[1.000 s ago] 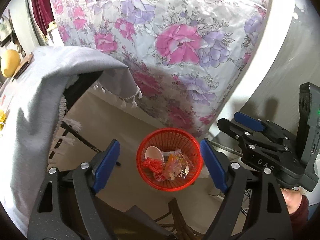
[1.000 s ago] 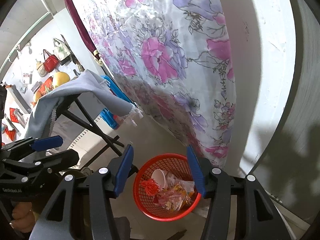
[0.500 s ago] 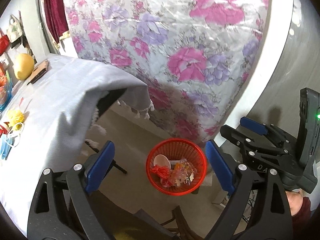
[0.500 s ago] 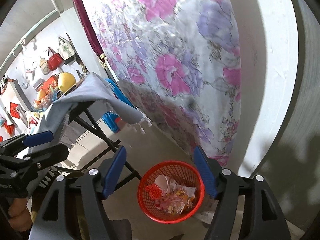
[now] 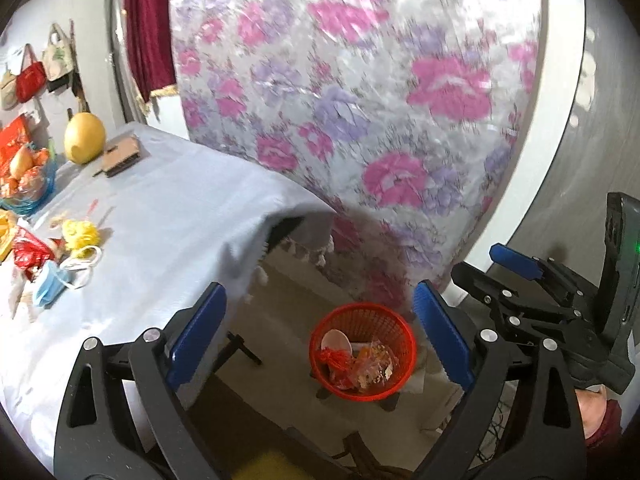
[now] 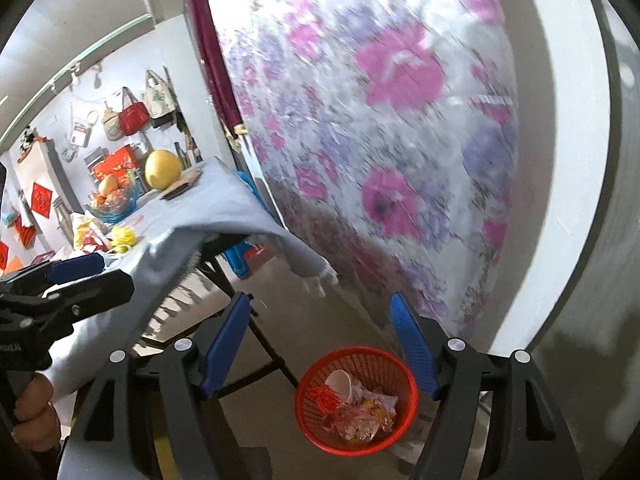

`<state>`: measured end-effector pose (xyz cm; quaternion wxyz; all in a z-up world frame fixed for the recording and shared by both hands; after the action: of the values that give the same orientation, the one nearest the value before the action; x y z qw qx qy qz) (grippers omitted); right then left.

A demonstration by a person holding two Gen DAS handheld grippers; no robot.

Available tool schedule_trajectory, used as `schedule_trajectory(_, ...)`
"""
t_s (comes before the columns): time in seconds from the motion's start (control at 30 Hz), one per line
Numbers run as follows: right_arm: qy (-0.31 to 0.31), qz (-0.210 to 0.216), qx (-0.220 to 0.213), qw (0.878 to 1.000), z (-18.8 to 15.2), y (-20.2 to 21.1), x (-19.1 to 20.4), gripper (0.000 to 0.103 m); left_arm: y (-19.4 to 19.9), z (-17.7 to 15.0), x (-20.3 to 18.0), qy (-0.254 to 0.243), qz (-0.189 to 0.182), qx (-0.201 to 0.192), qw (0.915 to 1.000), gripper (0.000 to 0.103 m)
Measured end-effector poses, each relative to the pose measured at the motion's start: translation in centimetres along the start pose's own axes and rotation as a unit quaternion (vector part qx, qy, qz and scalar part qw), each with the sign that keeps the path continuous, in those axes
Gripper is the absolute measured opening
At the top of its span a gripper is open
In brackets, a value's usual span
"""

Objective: Collect trash
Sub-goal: 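Move both grippers back over the table toward the remaining trash, then grasp white tissue with left gripper while right gripper grasps red snack bag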

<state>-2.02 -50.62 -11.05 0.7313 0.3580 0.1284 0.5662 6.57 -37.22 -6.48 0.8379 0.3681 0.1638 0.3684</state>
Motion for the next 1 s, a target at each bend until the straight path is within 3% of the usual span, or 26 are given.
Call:
schedule_trajectory(0.37, 0.071, 0.024, -0.019, 0.997, 1.3, 2.7, 8.5, 0.084, 5.5, -1.0, 6.8, 0.071, 0.008, -0.053, 0.996, 0.095)
schedule_trajectory(0.57, 0.093, 0.068, 0.004, 0.993, 0.9, 1.6, 14.3, 0.084, 7.7, -2.6, 12.9, 0.128, 0.014, -0.073, 0.9889, 0.095)
schedule_trajectory(0.73, 0.118, 0.09, 0.029, 0.988, 0.3, -0.6, 19.3, 0.084, 8.4, -4.3, 19.4, 0.175, 0.041, -0.074, 0.981, 0.096)
schedule_trajectory(1.0, 0.153, 0.146, 0.051, 0.976, 1.5, -4.8, 27.8, 0.084, 7.6, -5.8, 32.2, 0.246, 0.101, -0.041, 0.963, 0.096)
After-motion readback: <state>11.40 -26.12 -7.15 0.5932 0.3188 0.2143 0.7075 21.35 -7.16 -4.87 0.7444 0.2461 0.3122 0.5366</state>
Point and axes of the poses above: each gripper's, at about its wrist camera, not at the fingertips, and y roughly against the way its jaws point, x to its left, z to its top, the point moved 7 cm from there along -y, roughly the way its jaws point, and after that the axes turned 6 degrees about x, right-handed, at the moved point
